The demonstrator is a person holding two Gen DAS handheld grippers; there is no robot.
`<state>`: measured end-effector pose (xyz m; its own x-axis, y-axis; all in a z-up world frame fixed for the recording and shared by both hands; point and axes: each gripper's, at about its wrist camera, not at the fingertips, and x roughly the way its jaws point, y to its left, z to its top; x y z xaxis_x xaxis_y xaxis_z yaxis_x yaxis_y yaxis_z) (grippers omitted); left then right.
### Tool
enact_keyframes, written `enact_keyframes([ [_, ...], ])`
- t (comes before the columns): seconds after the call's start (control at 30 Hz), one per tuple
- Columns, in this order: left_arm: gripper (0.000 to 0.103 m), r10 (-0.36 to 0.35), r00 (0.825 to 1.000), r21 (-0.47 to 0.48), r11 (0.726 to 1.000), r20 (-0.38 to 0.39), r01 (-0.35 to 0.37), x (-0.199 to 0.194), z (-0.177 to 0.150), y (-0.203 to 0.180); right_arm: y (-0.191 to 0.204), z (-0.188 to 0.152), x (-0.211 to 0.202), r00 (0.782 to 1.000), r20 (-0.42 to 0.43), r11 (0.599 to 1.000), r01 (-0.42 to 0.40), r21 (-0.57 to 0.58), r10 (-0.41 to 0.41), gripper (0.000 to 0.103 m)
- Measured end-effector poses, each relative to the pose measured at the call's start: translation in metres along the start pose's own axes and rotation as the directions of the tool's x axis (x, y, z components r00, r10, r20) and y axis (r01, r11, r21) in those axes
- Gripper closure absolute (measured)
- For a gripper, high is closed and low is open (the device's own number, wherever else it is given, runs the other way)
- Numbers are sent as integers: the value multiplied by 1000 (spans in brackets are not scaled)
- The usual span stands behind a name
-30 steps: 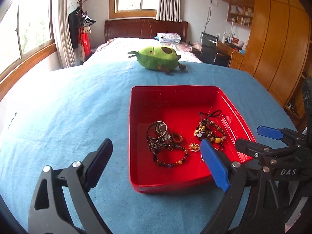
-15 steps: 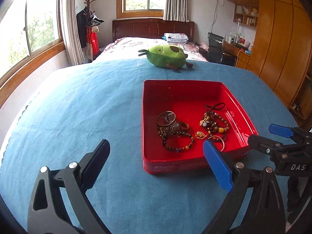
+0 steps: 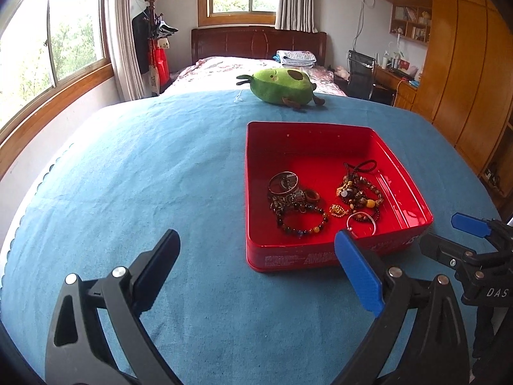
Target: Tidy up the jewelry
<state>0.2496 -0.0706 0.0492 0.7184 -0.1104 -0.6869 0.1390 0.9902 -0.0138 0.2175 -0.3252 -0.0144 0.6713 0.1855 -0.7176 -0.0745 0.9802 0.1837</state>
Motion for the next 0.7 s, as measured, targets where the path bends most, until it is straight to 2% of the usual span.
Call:
enact_keyframes([
  [0.7, 7, 6, 1000, 16, 1000, -24, -6, 13, -7, -8, -4, -2, 0, 1000, 16, 1000, 14, 7, -14, 4],
])
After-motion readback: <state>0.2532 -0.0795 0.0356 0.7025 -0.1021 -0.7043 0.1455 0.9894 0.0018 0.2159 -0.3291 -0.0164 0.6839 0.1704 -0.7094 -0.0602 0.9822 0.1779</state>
